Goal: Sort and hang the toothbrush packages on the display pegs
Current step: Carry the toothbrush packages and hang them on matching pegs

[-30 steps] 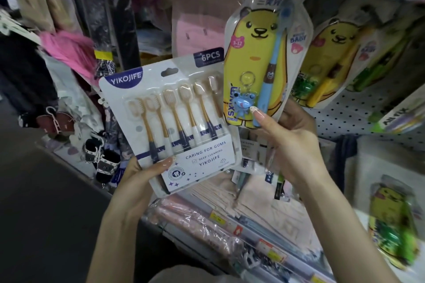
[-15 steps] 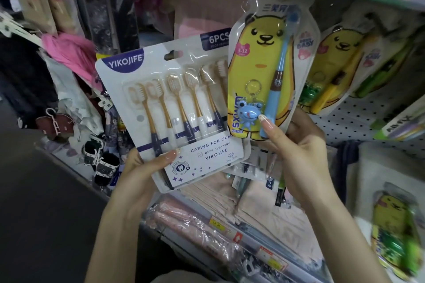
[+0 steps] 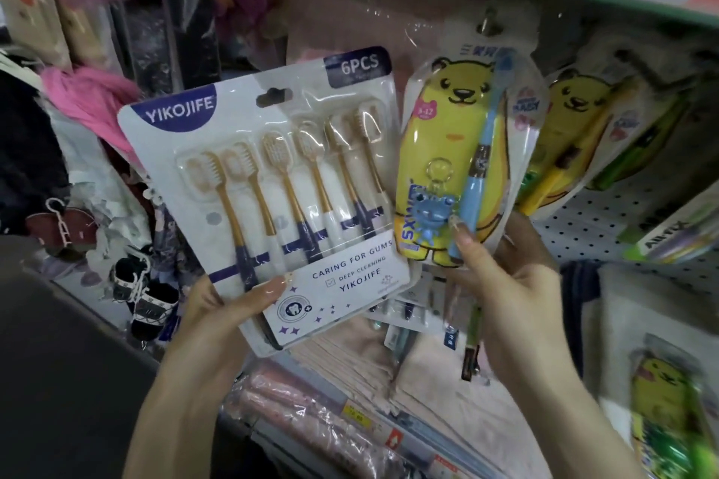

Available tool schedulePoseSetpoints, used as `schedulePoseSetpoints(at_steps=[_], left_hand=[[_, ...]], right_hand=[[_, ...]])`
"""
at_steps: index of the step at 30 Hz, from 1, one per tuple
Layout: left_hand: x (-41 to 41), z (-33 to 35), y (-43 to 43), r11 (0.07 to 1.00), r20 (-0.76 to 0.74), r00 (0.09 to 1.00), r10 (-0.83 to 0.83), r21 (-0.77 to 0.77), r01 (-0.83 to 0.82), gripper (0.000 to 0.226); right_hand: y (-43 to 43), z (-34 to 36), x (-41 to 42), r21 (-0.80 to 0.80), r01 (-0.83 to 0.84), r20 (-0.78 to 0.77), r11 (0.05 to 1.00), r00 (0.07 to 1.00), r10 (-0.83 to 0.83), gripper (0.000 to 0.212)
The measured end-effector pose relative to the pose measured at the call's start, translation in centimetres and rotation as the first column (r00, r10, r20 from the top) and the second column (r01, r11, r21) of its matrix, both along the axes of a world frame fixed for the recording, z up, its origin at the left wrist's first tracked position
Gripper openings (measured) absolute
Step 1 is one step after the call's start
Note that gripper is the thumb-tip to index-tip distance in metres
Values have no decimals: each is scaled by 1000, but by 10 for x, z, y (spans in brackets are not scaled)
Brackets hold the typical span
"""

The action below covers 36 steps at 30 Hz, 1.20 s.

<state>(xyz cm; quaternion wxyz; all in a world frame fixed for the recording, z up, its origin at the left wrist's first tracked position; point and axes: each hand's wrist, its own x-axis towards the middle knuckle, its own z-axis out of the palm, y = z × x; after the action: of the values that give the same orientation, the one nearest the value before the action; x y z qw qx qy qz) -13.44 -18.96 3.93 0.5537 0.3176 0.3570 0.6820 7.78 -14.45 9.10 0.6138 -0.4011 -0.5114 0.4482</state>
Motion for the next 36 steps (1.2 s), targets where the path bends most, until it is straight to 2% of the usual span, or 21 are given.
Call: schedulePoseSetpoints(at_steps=[1, 2, 4, 8, 9, 11, 12, 14, 16, 18, 20, 22, 24, 25, 27, 30, 33, 34, 36], left_hand=[[-2, -1, 1, 1000, 0, 1000, -9, 19, 9, 30], [-3, -2, 2, 999, -18, 1000, -23, 29, 23, 43], [-7, -8, 3, 1000, -26, 999, -19, -21, 18, 68], [-10, -17, 5, 994, -8, 1000, 22, -108, -23, 90], [-10, -18, 5, 993, 1, 1000, 22, -119, -22, 82], [-14, -23, 2, 989, 30, 999, 26, -143, -21, 51], [-16, -23, 1, 987, 21, 999, 24, -161, -21, 51], [-20, -25, 1, 986, -18, 1000, 12, -167, -14, 71], [-24, -24, 1, 986, -6, 1000, 24, -166, -24, 50], [-23, -24, 2, 985, 2, 1000, 5, -175, -5, 40], [-20, -25, 6, 984, -15, 999, -30, -174, 27, 62], [-16, -24, 7, 981, -26, 999, -33, -192, 28, 83], [-12, -26, 11, 977, -34, 997, -69, -204, 61, 90], [-9, -27, 12, 976, -37, 993, -114, -189, 105, 84], [0, -25, 16, 967, -38, 979, -199, -169, 190, 67], [18, -27, 26, 952, -60, 963, -264, -177, 250, 60], [36, -28, 36, 939, -103, 942, -319, -173, 299, 39], [42, -26, 38, 936, -115, 937, -330, -166, 310, 44], [56, -26, 41, 936, -112, 933, -342, -135, 326, 77]], right_hand=[[4, -1, 2, -4, 38, 10, 999, 999, -38, 21], [9, -2, 4, -8, 71, 25, 997, 997, -71, 19], [20, -3, 4, -17, 113, 49, 993, 993, -112, 18], [53, -8, -3, -16, 150, 76, 989, 986, -148, 12], [61, -9, -4, -26, 165, 64, 986, 985, -163, 14], [76, -13, -8, -70, 173, 50, 982, 984, -170, 22], [82, -15, -8, -103, 163, 40, 981, 986, -159, 27], [86, -17, -8, -219, 94, -40, 971, 994, -105, 40], [84, -20, -7, -383, 24, -106, 923, 992, -69, 51], [73, -25, -3, -507, -22, -51, 862, 999, -4, 51], [57, -32, 3, -567, -139, 42, 812, 980, 197, 57], [40, -38, 14, -566, -318, 58, 761, 905, 422, 59], [26, -45, 28, -530, -413, 74, 740, 847, 526, 54], [22, -49, 35, -511, -427, 94, 746, 835, 542, 52], [14, -53, 49, -496, -417, 98, 761, 844, 527, 46], [1, -54, 62, -495, -361, 114, 791, 875, 470, 47], [-8, -53, 73, -492, -275, 73, 826, 932, 354, 36], [-9, -53, 77, -489, -249, 65, 836, 945, 319, 34], [-13, -55, 88, -476, -193, 93, 858, 959, 267, 41]])
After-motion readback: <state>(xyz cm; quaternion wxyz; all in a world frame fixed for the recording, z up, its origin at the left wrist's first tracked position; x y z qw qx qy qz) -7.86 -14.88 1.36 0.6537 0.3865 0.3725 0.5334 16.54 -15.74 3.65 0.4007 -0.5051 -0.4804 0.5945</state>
